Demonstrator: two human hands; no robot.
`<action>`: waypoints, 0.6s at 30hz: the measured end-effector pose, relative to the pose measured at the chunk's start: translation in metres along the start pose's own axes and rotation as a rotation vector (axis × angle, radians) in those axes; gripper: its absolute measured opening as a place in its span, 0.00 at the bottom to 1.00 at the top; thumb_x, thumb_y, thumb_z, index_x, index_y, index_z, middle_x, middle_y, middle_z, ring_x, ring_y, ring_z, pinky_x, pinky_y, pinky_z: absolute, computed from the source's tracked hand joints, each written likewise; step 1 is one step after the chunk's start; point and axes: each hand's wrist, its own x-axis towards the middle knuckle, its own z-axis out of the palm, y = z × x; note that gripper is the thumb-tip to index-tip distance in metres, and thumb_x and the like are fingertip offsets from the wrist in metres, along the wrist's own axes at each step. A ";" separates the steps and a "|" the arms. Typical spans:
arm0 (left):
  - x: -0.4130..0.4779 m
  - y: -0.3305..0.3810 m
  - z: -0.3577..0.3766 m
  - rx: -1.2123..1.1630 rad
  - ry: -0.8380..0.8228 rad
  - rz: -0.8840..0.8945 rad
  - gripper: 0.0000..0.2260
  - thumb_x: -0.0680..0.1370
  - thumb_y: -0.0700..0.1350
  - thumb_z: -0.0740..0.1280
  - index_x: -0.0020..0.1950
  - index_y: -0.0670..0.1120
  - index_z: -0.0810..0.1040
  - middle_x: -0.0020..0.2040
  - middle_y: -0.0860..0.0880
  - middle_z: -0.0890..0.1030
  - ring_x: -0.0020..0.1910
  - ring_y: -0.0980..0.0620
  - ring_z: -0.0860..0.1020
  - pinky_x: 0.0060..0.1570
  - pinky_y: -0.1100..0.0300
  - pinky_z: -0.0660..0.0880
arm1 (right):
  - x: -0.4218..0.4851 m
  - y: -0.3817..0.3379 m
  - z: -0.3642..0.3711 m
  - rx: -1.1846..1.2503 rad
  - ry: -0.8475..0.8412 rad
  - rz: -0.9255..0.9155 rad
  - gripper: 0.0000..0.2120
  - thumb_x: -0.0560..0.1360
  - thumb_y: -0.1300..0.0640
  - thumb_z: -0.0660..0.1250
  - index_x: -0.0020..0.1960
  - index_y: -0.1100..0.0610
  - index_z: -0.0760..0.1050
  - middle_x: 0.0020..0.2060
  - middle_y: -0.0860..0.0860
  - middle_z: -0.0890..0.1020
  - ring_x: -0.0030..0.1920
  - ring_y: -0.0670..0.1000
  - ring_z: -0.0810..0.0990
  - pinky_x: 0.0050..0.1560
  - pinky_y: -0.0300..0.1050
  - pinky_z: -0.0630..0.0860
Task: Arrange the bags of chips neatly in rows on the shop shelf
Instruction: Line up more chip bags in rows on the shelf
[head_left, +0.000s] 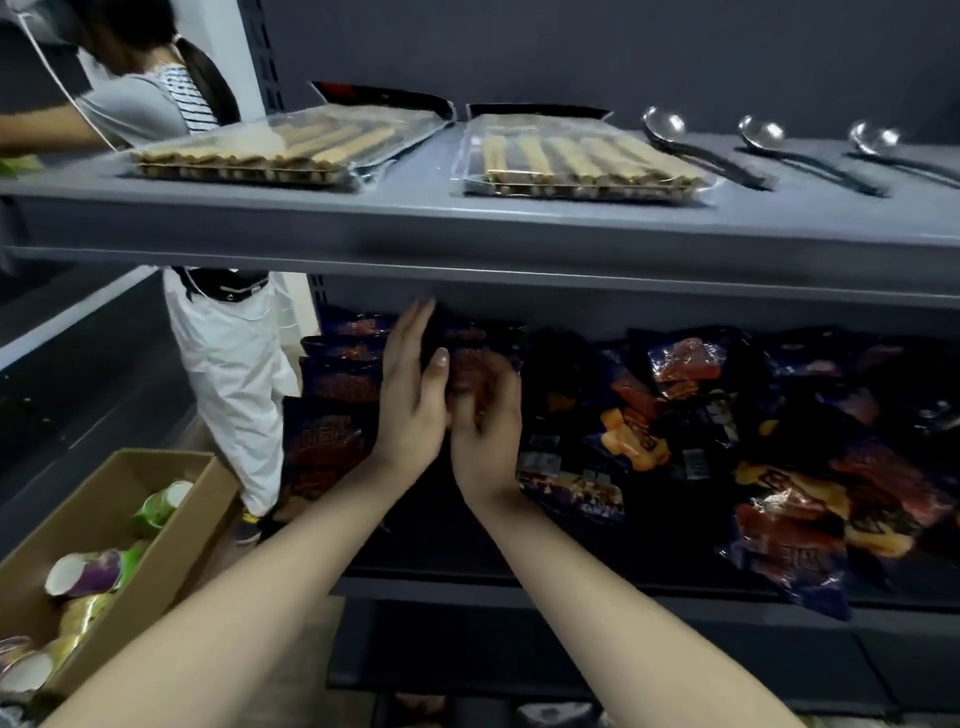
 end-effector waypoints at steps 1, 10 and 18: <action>-0.001 0.004 0.013 -0.017 -0.010 0.006 0.24 0.77 0.65 0.50 0.69 0.55 0.59 0.73 0.50 0.61 0.74 0.54 0.58 0.72 0.61 0.53 | 0.006 -0.001 -0.013 0.011 0.024 -0.030 0.17 0.76 0.57 0.58 0.64 0.53 0.66 0.60 0.53 0.73 0.62 0.49 0.72 0.64 0.40 0.69; -0.016 0.037 0.118 -0.138 -0.088 -0.298 0.29 0.76 0.54 0.62 0.74 0.47 0.59 0.70 0.52 0.65 0.68 0.58 0.64 0.65 0.68 0.60 | 0.063 0.023 -0.133 -0.253 0.073 -0.077 0.21 0.73 0.61 0.60 0.65 0.64 0.66 0.62 0.59 0.70 0.62 0.48 0.68 0.64 0.33 0.65; -0.032 0.033 0.161 0.003 -0.148 -0.650 0.28 0.75 0.48 0.69 0.72 0.50 0.63 0.64 0.47 0.74 0.63 0.47 0.72 0.56 0.61 0.68 | 0.050 0.062 -0.191 -0.405 -0.374 0.318 0.31 0.77 0.51 0.61 0.76 0.53 0.54 0.74 0.56 0.55 0.74 0.59 0.55 0.72 0.56 0.59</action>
